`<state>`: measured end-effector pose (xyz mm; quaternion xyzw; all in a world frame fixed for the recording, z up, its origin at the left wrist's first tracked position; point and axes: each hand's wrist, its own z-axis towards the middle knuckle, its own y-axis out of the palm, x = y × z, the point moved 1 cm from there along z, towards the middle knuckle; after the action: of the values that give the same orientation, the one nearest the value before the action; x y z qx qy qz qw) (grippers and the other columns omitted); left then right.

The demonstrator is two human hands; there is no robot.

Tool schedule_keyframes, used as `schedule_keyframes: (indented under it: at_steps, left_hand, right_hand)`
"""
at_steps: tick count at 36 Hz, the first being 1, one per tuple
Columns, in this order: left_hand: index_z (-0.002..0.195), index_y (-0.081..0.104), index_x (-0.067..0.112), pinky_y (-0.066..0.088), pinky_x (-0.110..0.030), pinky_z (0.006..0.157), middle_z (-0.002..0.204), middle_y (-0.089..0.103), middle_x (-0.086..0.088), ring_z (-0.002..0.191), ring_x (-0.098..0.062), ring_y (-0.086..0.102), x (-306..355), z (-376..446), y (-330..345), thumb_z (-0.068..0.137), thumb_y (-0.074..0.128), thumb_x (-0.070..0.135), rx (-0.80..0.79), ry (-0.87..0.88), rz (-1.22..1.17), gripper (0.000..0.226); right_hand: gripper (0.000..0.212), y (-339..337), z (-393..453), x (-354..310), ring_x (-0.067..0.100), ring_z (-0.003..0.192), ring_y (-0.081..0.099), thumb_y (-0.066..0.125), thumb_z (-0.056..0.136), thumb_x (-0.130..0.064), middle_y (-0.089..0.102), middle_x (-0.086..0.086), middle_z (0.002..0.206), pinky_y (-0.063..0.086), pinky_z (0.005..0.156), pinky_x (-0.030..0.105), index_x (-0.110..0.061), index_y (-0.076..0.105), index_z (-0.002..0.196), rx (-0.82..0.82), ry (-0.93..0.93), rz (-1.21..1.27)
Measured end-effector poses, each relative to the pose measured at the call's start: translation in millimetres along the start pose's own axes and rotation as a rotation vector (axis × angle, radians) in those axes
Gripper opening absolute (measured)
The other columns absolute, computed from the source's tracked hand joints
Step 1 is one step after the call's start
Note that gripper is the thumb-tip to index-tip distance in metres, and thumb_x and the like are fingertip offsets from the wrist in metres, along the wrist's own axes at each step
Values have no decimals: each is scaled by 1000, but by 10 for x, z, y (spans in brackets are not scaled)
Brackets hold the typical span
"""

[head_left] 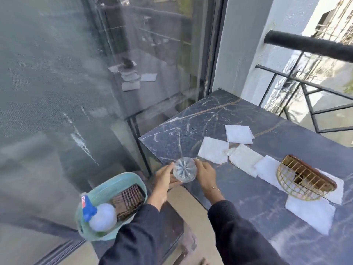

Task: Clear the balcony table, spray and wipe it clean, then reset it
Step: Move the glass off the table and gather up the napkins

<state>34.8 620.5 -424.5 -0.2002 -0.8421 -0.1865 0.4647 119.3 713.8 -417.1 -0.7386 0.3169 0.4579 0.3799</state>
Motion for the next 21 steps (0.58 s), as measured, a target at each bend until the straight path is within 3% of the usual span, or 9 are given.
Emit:
schedule_keyframes:
  at_steps: [3, 6, 9, 11, 14, 21]
  left_hand:
    - [103, 64, 9, 58, -25, 52, 77, 67, -14, 58, -19, 67, -151, -178, -383, 98, 51, 26, 4, -22, 1, 22]
    - [101, 64, 9, 57, -24, 50, 77, 67, -14, 58, -18, 67, -354, -305, -682, 98, 49, 25, 26, -58, -20, 22]
    - [108, 63, 7, 56, -23, 49, 82, 69, -16, 63, -21, 67, -596, -355, -922, 98, 51, 26, 53, -132, -11, 25]
    - [109, 62, 6, 56, -23, 48, 82, 68, -16, 67, -23, 66, -780, -352, -1060, 98, 51, 26, 62, -184, 17, 25]
    - [106, 60, 7, 54, -22, 47, 83, 66, -14, 68, -22, 65, -1075, -323, -1178, 100, 47, 25, 53, -261, 67, 24]
    - [107, 64, 3, 55, -25, 47, 93, 69, -19, 70, -24, 66, -1681, -71, -1311, 99, 48, 26, 101, -398, 98, 29]
  right_hand:
    - [46, 240, -327, 100, 27, 79, 54, 48, 93, -25, 59, 14, 71, 49, 85, 54, 13, 58, 70, -45, -4, -66]
    - [46, 430, -581, 237, 36, 89, 59, 43, 95, -27, 59, 20, 81, 49, 85, 53, 2, 59, 63, -88, -6, -166]
    - [47, 574, -754, 448, 37, 96, 57, 37, 98, -25, 58, 22, 88, 44, 82, 36, -9, 47, 54, -138, 22, -257]
    - [47, 673, -831, 598, 36, 99, 57, 33, 99, -24, 62, 27, 96, 36, 75, 32, 0, 56, 67, -175, 76, -329]
    - [48, 821, -869, 904, 38, 104, 57, 29, 99, -26, 63, 28, 110, 42, 86, 36, 7, 64, 97, -189, 152, -390]
    - [42, 1010, -795, 1481, 38, 118, 51, 25, 99, -17, 55, 26, 127, 39, 101, 41, 4, 57, 115, -330, 206, -603]
